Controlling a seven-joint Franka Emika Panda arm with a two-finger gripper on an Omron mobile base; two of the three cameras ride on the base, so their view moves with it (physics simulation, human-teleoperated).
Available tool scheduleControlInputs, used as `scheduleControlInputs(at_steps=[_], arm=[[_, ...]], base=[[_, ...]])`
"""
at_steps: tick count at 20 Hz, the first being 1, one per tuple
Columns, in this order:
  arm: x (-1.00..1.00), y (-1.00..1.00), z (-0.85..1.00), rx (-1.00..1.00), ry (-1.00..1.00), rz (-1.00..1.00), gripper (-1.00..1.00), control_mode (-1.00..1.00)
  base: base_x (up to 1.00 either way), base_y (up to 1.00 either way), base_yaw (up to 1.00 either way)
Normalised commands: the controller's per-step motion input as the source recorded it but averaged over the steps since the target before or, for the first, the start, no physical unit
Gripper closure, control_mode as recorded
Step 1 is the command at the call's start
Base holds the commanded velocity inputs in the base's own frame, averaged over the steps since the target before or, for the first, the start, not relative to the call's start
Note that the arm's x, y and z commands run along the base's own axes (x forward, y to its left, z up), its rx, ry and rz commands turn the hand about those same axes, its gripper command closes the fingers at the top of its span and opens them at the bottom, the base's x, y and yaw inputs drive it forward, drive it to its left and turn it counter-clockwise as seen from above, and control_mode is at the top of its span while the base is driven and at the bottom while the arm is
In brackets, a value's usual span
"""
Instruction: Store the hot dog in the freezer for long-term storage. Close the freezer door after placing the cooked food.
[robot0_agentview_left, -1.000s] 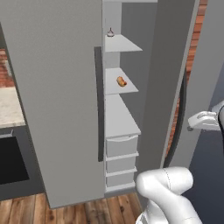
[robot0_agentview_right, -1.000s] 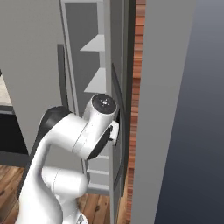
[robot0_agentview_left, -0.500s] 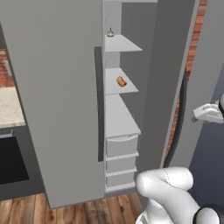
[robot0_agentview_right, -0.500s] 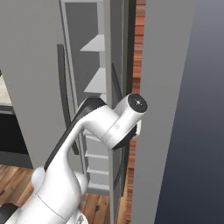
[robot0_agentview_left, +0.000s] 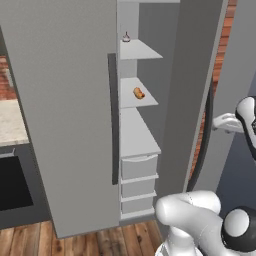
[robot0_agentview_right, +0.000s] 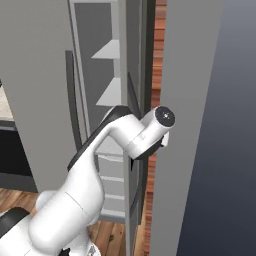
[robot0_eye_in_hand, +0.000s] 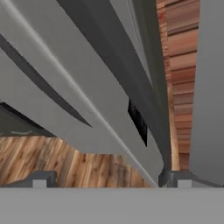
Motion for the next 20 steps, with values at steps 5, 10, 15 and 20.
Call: scheduleControlInputs(at_steps=[5,10,15,20], arm=[[0.42,-0.14,-0.09,0.00,-0.05,0.00,-1.00,-1.00],[0.24,0.00,0.00,0.00,0.00,0.00,-1.00,-1.00],[0.19,0.00,-0.06,0.00,0.00,0.00,-1.00,-1.00],[0.17,0.00,-0.20,0.00,0.00,-0.01,-1.00,-1.00]], base=[[0.00,0.00,0.00],[0.00,0.00,0.00],[0.00,0.00,0.00],[0.00,0.00,0.00]])
